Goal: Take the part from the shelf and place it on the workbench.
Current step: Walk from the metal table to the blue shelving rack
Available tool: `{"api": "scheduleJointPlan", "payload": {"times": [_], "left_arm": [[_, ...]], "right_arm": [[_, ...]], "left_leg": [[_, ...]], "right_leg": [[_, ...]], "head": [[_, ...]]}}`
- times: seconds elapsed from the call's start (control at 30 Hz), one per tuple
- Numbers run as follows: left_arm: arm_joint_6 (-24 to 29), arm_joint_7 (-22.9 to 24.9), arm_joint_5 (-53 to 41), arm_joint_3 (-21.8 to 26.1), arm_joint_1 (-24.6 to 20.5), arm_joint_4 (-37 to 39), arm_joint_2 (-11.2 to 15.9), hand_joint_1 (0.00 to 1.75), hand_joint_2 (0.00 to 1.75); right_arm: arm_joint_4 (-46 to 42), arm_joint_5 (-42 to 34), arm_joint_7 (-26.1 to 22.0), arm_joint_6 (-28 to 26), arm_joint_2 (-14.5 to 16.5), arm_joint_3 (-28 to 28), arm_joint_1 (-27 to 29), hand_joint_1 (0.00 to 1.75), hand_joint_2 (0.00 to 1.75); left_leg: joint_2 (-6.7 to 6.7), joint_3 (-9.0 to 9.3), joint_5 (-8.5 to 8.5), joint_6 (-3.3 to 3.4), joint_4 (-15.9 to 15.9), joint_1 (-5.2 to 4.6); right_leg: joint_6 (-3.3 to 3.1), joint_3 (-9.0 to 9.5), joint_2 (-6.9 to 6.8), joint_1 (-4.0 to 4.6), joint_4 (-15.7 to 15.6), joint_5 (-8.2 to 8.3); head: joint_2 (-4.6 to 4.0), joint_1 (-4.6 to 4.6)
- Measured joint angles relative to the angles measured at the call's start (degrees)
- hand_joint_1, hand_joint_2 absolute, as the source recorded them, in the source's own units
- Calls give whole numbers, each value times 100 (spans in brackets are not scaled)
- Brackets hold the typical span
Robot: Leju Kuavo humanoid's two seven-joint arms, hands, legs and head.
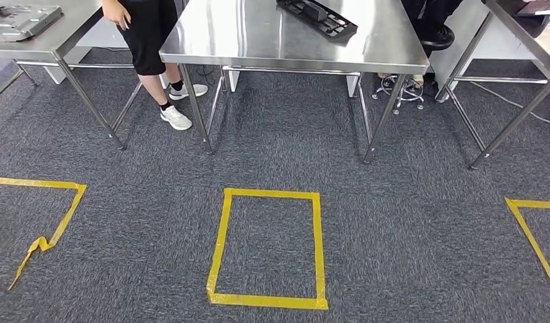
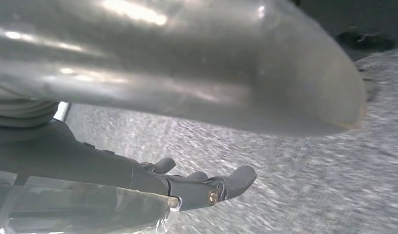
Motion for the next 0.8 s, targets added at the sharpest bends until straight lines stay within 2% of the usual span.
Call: {"api": "scheduleJointPlan", "payload": {"times": [0.07,0.1,0.13,0.17,0.2,0.23,0.27,0.3,0.33,0.37,0.43,0.57,0.6,0.63,0.67,0.7,0.73,0.77,0.8], "left_arm": [[4,-1,-3,-14,3,0,1,0,0],[10,-1,-6,-21,4,0,2,0,0],[21,-2,-8,-25,5,0,3,0,0],[35,-2,-9,-29,6,0,4,0,0],[52,-2,-10,-34,5,0,4,0,0],[74,0,-10,-40,2,-1,4,0,0],[93,2,-10,-45,-6,-2,4,0,0],[111,4,-9,-51,-20,-4,4,0,0],[126,6,-8,-57,-36,-5,3,0,0],[133,7,-7,-61,-45,-7,2,0,0],[145,7,-5,-66,-47,-7,0,0,0],[149,7,-5,-66,-41,-7,0,0,0],[151,12,-5,-66,-32,-7,-1,0,0],[154,11,-8,-68,-20,-7,-8,0,0],[158,10,-14,-71,-5,-7,-15,0,0],[163,9,-21,-75,9,-6,-23,0,0],[167,2,-32,-81,13,-6,-32,0,0],[172,1,-41,-87,14,-6,-34,0,0],[176,-1,-46,-93,6,-6,-37,0,0]], "right_arm": [[2,30,0,-21,3,3,-1,0,0],[2,57,0,-40,4,8,1,0,0],[3,89,2,-65,9,16,5,0,0],[3,119,7,-91,15,28,11,0,0],[3,143,13,-113,20,39,17,0,0],[3,161,19,-132,25,49,19,0,0],[3,176,25,-146,29,56,21,0,0],[3,184,27,-157,32,62,22,0,0],[4,189,31,-164,35,70,18,0,0],[4,193,36,-168,38,80,13,0,0],[5,196,44,-169,44,95,0,0,0],[5,197,46,-169,49,98,-5,0,0],[5,197,55,-169,48,101,-2,0,0],[5,197,69,-170,49,117,4,0,0],[6,197,84,-173,48,137,14,0,0],[7,197,99,-175,45,157,23,0,0],[7,199,104,-178,43,175,27,0,44],[7,201,105,-180,41,181,29,0,87],[7,202,104,-180,42,184,27,0,131]], "left_leg": [[-22,-181,-616,-31,689,9],[-31,-253,-787,-47,1078,10],[-38,-273,-809,-59,1367,11],[-37,-211,-708,-64,1488,12],[-23,-36,-550,-59,1383,13],[27,252,-430,-47,1066,13],[121,605,-404,-30,627,5],[207,912,-455,0,205,-10],[269,1112,-539,36,-107,-27],[281,1195,-605,79,-272,-47],[212,1161,-623,146,-323,-69],[186,1139,-609,171,-328,-76],[161,1108,-572,214,-345,-66],[88,1027,-495,258,-359,-59],[-13,937,-407,293,-370,-50],[-129,852,-316,319,-378,-39],[-236,794,-256,300,-366,-36],[-303,778,-234,272,-351,-37],[-353,763,-220,243,-330,-45]], "right_leg": [[-90,-157,-23,6,0,125],[-106,-238,-42,19,2,190],[-106,-314,-70,31,6,250],[-97,-385,-108,41,12,302],[-81,-441,-143,47,20,346],[-58,-477,-181,51,36,380],[-36,-510,-220,65,63,404],[-12,-531,-264,81,97,423],[15,-549,-313,99,131,439],[45,-571,-366,113,152,458],[95,-586,-447,110,158,491],[115,-588,-471,106,152,505],[122,-643,-403,99,252,434],[128,-842,-289,88,739,193],[161,-945,-173,68,1091,1],[208,-961,-45,42,1292,-143],[263,-836,53,15,1245,-172],[315,-539,170,-14,739,-39],[322,-345,269,-26,370,53]], "head": [[0,-22],[0,-32],[0,-35],[0,-38],[0,-40],[0,-42],[0,-44],[0,-43],[0,-44],[0,-44],[0,-40],[0,-35],[0,-31],[0,-22],[0,-11],[0,-1],[0,7],[0,12],[0,13]]}}
